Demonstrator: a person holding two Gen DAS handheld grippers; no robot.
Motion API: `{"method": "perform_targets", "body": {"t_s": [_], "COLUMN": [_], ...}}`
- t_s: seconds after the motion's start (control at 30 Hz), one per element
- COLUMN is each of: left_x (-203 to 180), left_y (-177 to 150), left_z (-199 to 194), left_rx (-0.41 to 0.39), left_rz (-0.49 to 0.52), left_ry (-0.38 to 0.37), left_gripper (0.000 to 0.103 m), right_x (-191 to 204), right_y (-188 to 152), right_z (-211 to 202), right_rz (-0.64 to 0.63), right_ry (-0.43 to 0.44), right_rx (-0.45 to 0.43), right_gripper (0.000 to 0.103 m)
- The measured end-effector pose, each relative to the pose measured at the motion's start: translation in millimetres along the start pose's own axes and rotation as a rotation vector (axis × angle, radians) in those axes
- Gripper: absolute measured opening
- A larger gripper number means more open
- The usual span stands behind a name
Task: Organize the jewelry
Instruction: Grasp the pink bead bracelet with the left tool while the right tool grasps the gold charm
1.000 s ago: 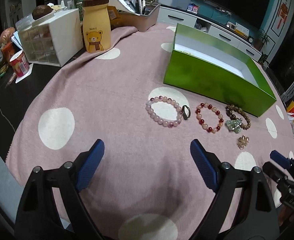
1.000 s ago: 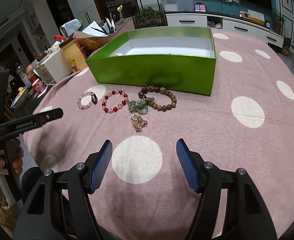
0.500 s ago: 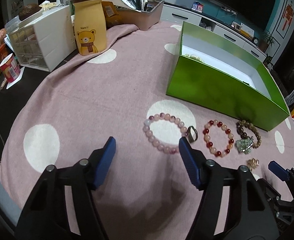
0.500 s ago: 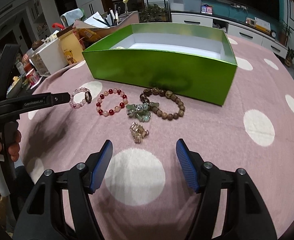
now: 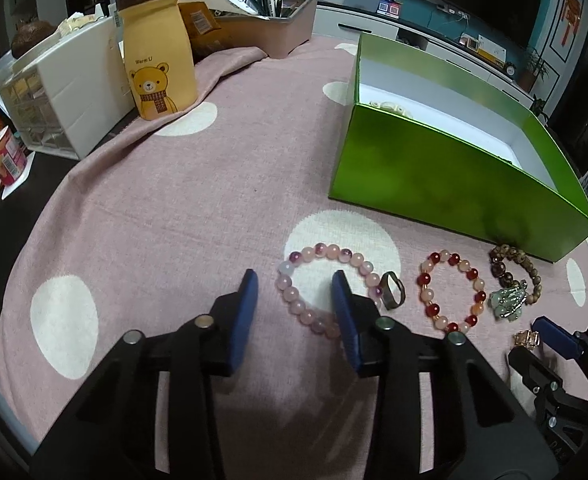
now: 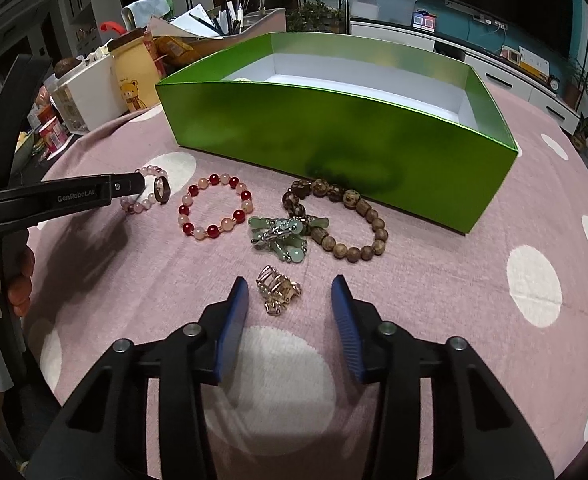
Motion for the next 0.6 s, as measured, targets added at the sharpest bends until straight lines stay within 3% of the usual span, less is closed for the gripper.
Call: {"method": "perform_targets", "body": {"t_s": [0.07, 0.13, 0.2, 0.4, 0.43, 0.6], "left_x": [0, 0, 2, 5, 4, -1], "left_y": [1, 0, 1, 1, 1, 4], "left_z": [1, 1, 2, -3, -7, -27], "left_rx": [-0.006, -0.01, -0.012, -0.02, -0.029, -0.073], "left_rz": [0.019, 0.024, 0.024, 0.015, 0.018, 0.031], "left_ry": [0.018, 0.023, 0.022, -0.006, -0.01, -0.037], "left_gripper": [0.019, 0.012, 0.01, 0.009, 0.009, 0.009], "right_x": [1, 2, 3, 2, 1, -1], "right_y": [1, 3, 4, 3, 3, 5], "right_z": [2, 3, 4, 1, -1, -12], "right_rz": [-0.008, -0.021, -0.036, -0.038, -0.034, -0.019], "right_ry": [-0.005, -0.015, -0.023, -0.021, -0.017, -0.004], "right_rx": [0.001, -0.001, -0.003, -0.014, -0.017, -0.047], "right_gripper": [0.039, 0.033, 0.024, 0.019, 0.013, 0.013]}}
Point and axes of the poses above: each gripper's, at about its wrist camera, not at the fingertips, and z roughly the way its jaws point, x to its left, y to its top, the point moved 3 cm from there along z, roughly the way its jaws point, and after that the axes turned 3 degrees about -z, right-handed, at the moved point
